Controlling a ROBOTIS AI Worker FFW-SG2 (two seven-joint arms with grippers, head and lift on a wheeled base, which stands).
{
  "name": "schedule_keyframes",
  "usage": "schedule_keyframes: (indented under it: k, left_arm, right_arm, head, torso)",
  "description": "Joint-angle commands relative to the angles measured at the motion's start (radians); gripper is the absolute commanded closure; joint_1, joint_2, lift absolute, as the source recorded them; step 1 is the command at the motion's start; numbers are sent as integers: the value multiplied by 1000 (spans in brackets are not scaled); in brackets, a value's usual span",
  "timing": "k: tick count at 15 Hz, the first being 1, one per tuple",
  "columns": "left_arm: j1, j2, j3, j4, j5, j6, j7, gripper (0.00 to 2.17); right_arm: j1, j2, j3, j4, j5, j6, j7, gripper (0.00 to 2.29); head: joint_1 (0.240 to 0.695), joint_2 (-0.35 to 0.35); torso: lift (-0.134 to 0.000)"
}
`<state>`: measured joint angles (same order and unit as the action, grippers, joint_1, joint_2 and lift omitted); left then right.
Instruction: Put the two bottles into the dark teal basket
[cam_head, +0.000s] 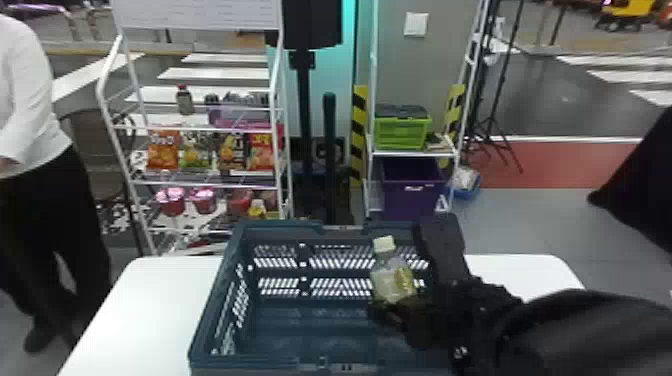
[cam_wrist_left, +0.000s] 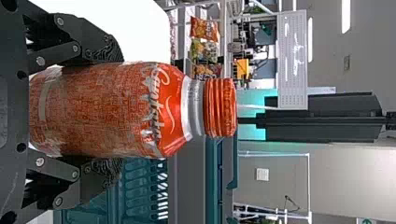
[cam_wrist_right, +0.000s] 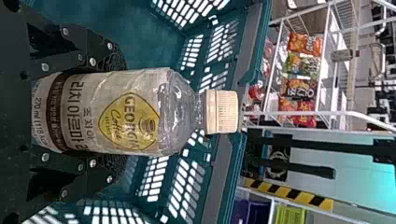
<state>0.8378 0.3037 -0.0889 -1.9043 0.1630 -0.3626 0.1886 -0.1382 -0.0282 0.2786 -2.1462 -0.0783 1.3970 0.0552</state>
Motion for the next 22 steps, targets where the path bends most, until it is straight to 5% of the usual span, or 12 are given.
schedule_keyframes:
  k: [1,6,16,17,19,20,22]
  left_arm:
    - [-6,2,0,11,4,0,-1,2091]
    - [-11,-1,0,19,7,0,-5,2091]
    - [-13,2,1,19,13,-6,-8,2091]
    - [-13,2,1,17,13,-6,-8,2091]
    - [-13,2,1,14,13,-6,-9,2091]
    - [-11,3,1,14,13,-6,-9,2091]
    - [-11,3,1,13,12,-6,-9,2091]
  right_arm:
    - [-92,29,4,107,-41,41,-2,1777]
    - [-189,29,21,184,-86,175,-52,1774]
    - [-230,29,27,241,-138,175,-80,1740]
    - [-228,29,27,238,-138,175,-86,1420]
    - [-222,29,25,230,-150,175,-112,191]
    - [-222,29,22,230,-156,175,-123,-2]
    - [-218,29,22,227,-159,175,-123,-2]
  head:
    - [499,0]
    - [499,0]
    - [499,0]
    - [499,0]
    - [499,0]
    - [499,0]
    - [499,0]
  torso:
    - [0]
    - [0]
    - [0]
    - [0]
    - [0]
    - [0]
    - [0]
